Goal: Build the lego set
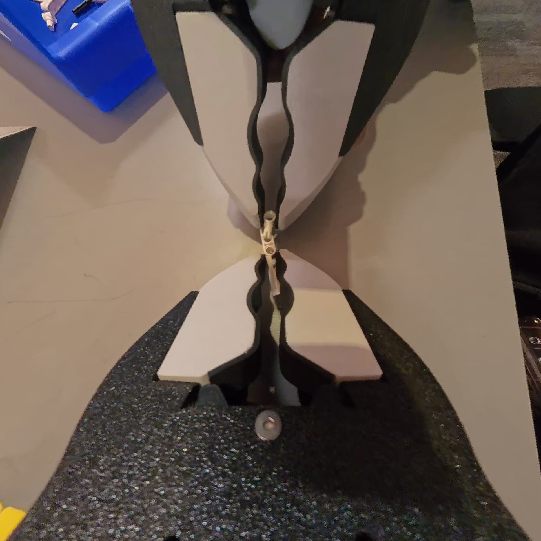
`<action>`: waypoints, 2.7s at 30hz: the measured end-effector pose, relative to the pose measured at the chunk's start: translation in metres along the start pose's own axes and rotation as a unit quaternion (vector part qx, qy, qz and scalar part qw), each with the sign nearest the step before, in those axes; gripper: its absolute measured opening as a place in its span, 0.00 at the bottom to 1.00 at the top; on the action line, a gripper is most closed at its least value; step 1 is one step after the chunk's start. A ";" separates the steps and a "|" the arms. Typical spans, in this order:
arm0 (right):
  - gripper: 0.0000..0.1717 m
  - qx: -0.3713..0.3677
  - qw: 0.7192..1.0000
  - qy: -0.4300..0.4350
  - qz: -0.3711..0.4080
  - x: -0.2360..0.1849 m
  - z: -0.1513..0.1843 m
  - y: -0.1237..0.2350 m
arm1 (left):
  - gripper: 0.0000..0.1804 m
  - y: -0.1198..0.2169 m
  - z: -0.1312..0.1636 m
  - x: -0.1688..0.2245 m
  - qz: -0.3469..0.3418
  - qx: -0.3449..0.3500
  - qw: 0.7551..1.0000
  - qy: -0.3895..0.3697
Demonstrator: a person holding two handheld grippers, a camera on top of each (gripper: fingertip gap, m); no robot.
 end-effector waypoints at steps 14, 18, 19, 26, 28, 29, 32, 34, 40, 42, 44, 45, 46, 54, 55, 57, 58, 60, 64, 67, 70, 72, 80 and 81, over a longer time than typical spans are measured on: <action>0.04 -0.018 1.000 -0.001 0.017 -0.005 0.003 -0.002 | 0.03 0.001 -0.001 0.004 0.004 0.006 1.000 -0.002; 0.04 -0.004 0.999 -0.002 0.034 -0.005 0.003 -0.001 | 0.03 0.001 -0.001 0.003 0.005 0.006 1.000 0.000; 0.04 0.001 0.999 -0.003 0.039 -0.005 0.003 -0.001 | 0.03 0.001 -0.001 0.003 0.004 0.005 1.000 0.000; 0.04 0.036 0.997 0.002 0.069 -0.005 0.002 0.000 | 0.03 0.001 0.000 0.003 0.005 0.004 1.000 0.003; 0.04 0.048 0.996 0.007 0.079 -0.005 0.001 0.001 | 0.03 0.001 0.000 0.003 0.006 0.004 1.000 0.004; 0.04 0.055 0.995 0.010 0.084 -0.005 0.000 0.001 | 0.03 0.001 0.000 0.003 0.006 0.003 1.000 0.005; 0.04 0.075 0.992 0.024 0.097 -0.006 -0.003 0.002 | 0.03 0.001 0.000 0.003 0.006 0.004 1.000 0.001; 0.04 0.079 0.992 0.023 0.100 -0.006 -0.002 0.001 | 0.03 0.000 0.000 0.003 0.005 0.004 1.000 0.002; 0.04 0.099 0.989 0.027 0.103 -0.005 0.001 0.006 | 0.03 0.001 0.001 0.003 0.012 0.000 1.000 0.005; 0.04 0.119 0.988 0.034 0.094 -0.006 -0.001 0.010 | 0.03 0.001 0.001 0.004 0.017 -0.003 1.000 0.005; 0.04 0.144 0.986 0.038 0.081 -0.006 -0.004 0.013 | 0.03 0.002 0.001 0.005 0.023 -0.007 1.000 -0.003; 0.04 0.157 0.984 0.037 0.075 -0.006 -0.006 0.015 | 0.03 0.002 0.001 0.006 0.026 -0.009 1.000 -0.007; 0.04 0.168 0.983 0.036 0.068 -0.006 -0.008 0.015 | 0.03 0.002 0.002 0.008 0.032 -0.011 0.999 -0.011; 0.04 0.186 0.982 0.035 0.017 -0.009 -0.009 0.008 | 0.03 0.004 0.002 0.011 0.048 -0.008 0.999 -0.023; 0.04 0.188 0.981 0.035 0.014 -0.009 -0.010 0.008 | 0.03 0.004 0.001 0.011 0.050 -0.007 0.998 -0.023; 0.04 0.190 0.981 0.033 0.013 -0.009 -0.010 0.008 | 0.03 0.005 0.001 0.010 0.047 -0.008 0.999 -0.025; 0.04 0.188 0.981 0.032 0.012 -0.009 -0.009 0.007 | 0.03 0.004 0.002 0.010 0.045 -0.011 0.999 -0.028; 0.04 0.184 0.982 0.035 0.009 -0.009 -0.009 0.005 | 0.03 0.003 0.003 0.011 0.040 -0.013 0.998 -0.038; 0.04 0.182 0.983 0.034 0.010 -0.008 -0.010 0.006 | 0.03 0.004 0.001 0.010 0.030 -0.007 0.998 -0.051; 0.04 0.191 0.981 0.025 0.005 -0.007 -0.010 0.005 | 0.03 0.004 0.003 0.010 0.030 -0.005 0.998 -0.054; 0.04 0.198 0.980 0.014 -0.001 -0.007 -0.008 0.003 | 0.03 0.003 0.003 0.010 0.030 -0.003 0.998 -0.057; 0.04 0.203 0.979 0.008 0.000 -0.006 -0.007 0.005 | 0.03 0.004 0.001 0.009 0.024 0.002 0.998 -0.060; 0.04 0.184 0.982 0.014 0.028 -0.006 -0.007 0.005 | 0.03 0.002 0.001 0.007 0.004 0.010 0.997 -0.080; 0.04 0.184 0.982 0.011 0.029 -0.007 -0.006 0.004 | 0.03 0.001 0.002 0.006 0.004 0.008 0.997 -0.078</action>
Point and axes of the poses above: each gripper's, where its closed fingertips meet, y back along the fingers, z out of its underside, x = y × z across the jaws, the point moved 3 cm from there along y, back along the fingers, and after that the axes turned 13 degrees about y, right-handed, at the moved point
